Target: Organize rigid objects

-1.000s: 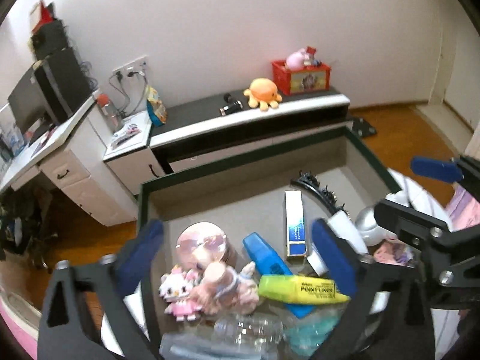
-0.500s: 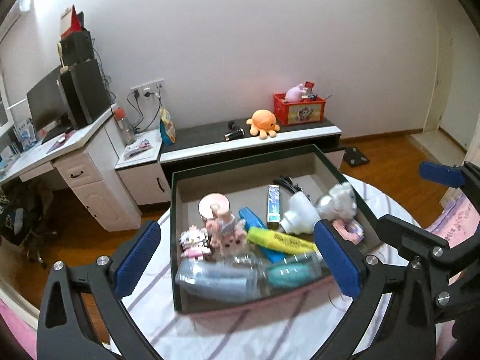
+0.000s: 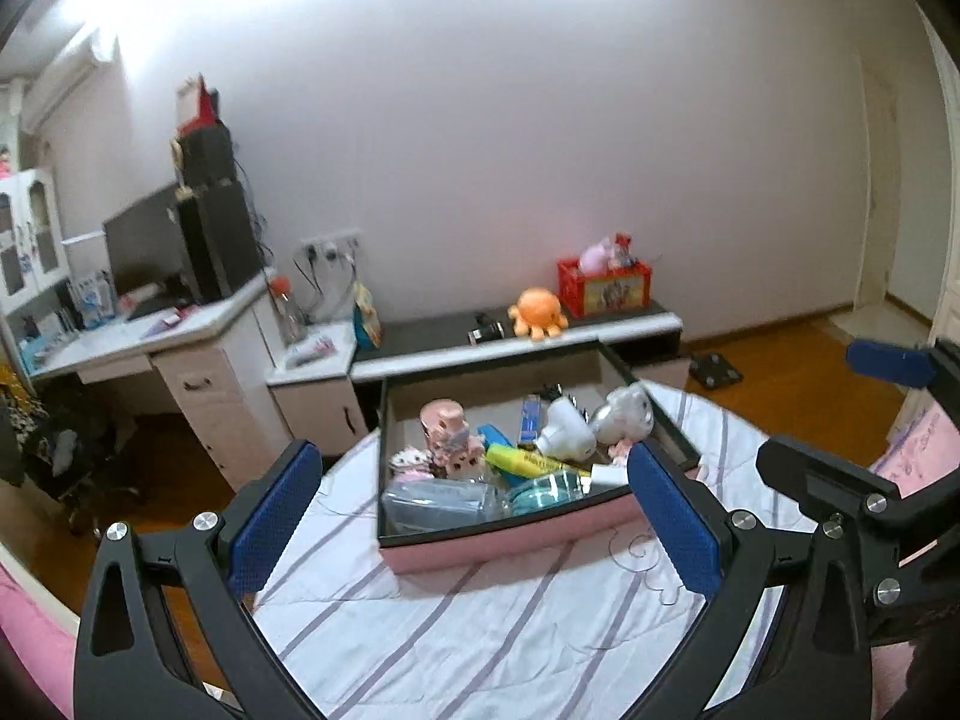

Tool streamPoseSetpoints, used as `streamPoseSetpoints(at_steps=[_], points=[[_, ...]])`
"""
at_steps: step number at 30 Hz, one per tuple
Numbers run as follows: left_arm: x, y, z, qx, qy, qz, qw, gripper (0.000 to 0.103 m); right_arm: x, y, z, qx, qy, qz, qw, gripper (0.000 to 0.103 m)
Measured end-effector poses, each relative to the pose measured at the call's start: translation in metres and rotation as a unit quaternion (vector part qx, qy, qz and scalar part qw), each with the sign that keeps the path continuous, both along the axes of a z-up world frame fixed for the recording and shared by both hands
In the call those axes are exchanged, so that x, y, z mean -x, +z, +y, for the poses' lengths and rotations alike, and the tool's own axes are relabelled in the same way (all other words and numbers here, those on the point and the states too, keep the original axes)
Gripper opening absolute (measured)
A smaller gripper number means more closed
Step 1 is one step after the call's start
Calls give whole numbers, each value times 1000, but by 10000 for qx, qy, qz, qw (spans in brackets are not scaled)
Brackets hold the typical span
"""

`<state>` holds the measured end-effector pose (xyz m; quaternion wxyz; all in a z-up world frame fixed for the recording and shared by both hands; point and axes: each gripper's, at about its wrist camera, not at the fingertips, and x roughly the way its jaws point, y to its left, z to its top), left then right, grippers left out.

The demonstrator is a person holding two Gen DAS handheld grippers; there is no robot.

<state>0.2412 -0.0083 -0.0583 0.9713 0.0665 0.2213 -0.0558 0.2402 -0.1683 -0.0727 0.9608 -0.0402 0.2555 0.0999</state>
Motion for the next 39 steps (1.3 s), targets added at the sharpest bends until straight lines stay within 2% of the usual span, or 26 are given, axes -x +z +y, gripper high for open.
streamPoseSetpoints(at_steps=[8, 13, 20, 29, 39], points=[[84, 37, 2, -17, 246, -977, 9949, 103, 67, 24, 1, -270, 52, -692, 9972, 103], [116, 49, 4, -101, 347, -1223, 9918, 103, 97, 33, 2, -337, 94, -919, 9951, 103], [146, 74, 4, -305, 532, -1713, 9833, 103, 125, 56, 8, -309, 70, -1358, 9902, 103], [186, 95, 15, 66, 551, -2367, 9700, 103, 163, 80, 18, -300, 31, -2082, 9776, 103], [205, 95, 23, 372, 527, -2565, 9644, 103, 186, 85, 24, -204, -10, -2429, 9698, 103]])
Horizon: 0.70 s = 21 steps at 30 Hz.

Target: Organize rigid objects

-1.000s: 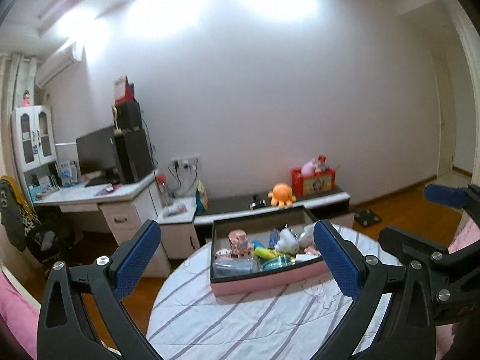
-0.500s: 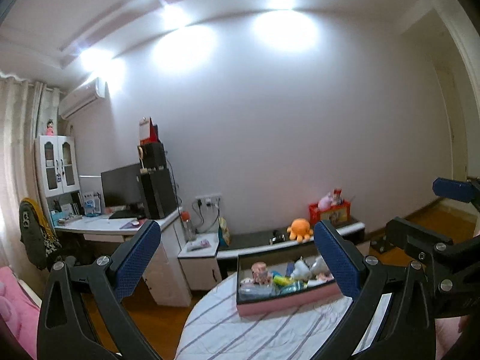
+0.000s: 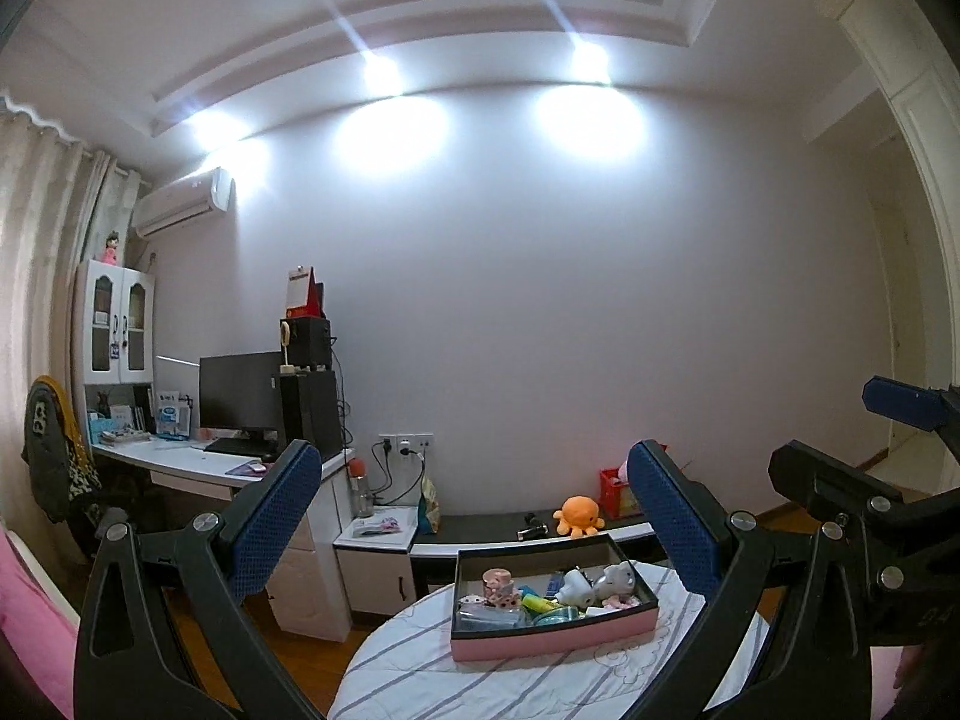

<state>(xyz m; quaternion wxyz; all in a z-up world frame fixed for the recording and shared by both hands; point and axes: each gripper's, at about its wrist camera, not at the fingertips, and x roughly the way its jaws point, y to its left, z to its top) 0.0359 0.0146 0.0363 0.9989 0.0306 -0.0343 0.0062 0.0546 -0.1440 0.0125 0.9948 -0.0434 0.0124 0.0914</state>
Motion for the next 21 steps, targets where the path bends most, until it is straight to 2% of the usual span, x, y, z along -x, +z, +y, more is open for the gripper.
streamPoseSetpoints(at_steps=[8, 21], points=[[6, -4, 0, -1, 62, -11, 10000, 103, 5, -2, 3, 27, -64, -176, 9998, 103], [6, -4, -3, -73, 153, 39, 9998, 103, 6, -2, 2, 38, -110, -117, 9999, 103]])
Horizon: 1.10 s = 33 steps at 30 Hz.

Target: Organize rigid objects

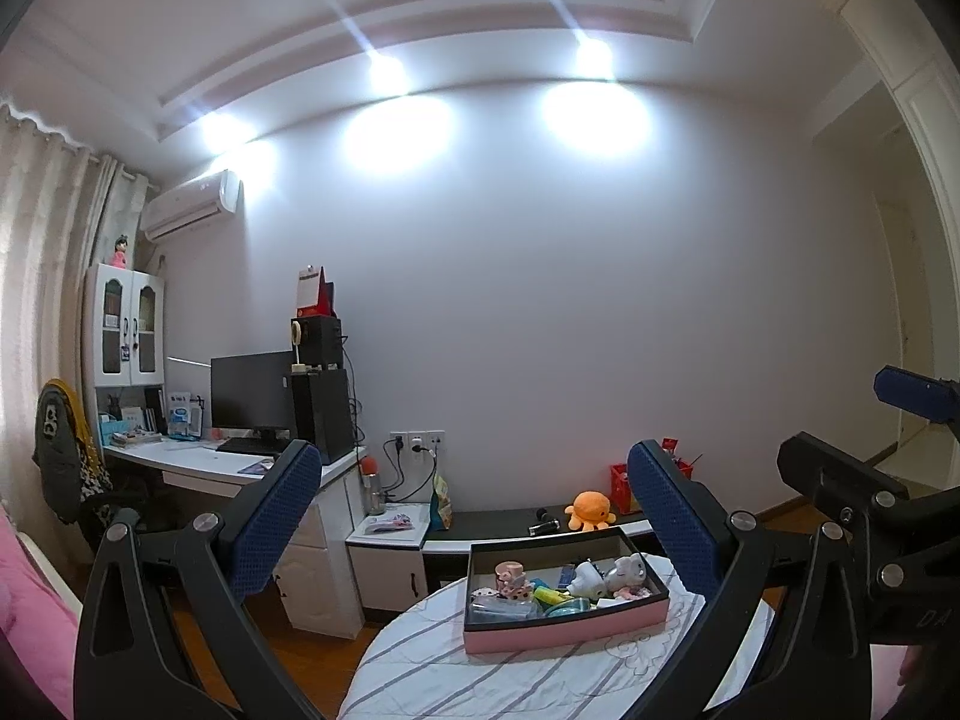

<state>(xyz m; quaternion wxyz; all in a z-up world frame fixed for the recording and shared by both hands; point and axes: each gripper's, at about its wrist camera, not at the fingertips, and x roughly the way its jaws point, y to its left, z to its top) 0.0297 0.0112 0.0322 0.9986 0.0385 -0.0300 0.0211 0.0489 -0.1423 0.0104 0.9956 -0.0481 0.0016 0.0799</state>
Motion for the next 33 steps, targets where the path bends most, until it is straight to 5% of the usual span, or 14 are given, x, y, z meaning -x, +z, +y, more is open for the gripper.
streamPoseSetpoints(at_steps=[16, 23, 33], points=[[1, 0, 1, 20, 13, 52, 10000, 103, 3, 1, 0, 9, -11, 49, 10000, 103], [5, 2, 8, 454, -23, -47, 9990, 103, 3, 2, -1, -115, -16, -21, 9999, 103], [3, 0, 10, 492, 77, -26, 9988, 103, 1, 1, 0, -259, -47, -75, 9996, 103]])
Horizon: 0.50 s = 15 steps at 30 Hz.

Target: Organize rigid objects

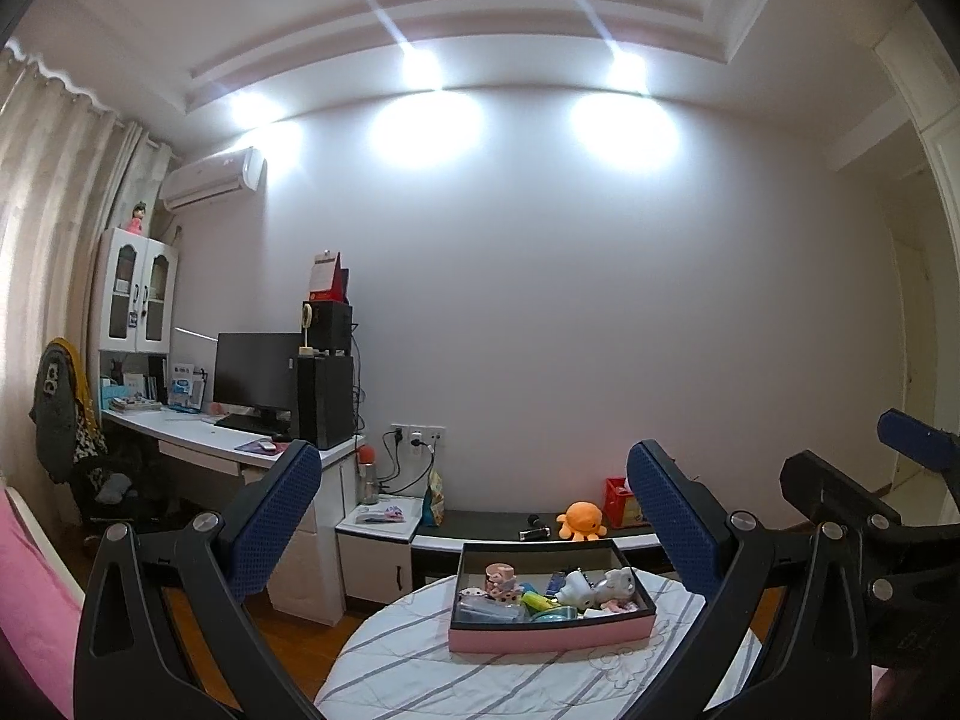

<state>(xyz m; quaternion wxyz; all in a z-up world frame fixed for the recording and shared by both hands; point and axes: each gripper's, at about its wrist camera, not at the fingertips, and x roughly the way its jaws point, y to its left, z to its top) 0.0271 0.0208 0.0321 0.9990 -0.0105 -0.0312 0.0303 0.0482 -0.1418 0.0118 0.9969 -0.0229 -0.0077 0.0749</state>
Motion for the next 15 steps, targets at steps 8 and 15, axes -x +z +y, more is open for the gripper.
streamPoseSetpoints(at_steps=[8, 15], points=[[-2, -2, 1, -11, 4, -35, 10000, 103, -1, 0, 3, 40, -32, 45, 10000, 103], [-4, -6, 1, -16, 25, -57, 10000, 103, -2, 1, 2, 17, -42, 86, 10000, 103]])
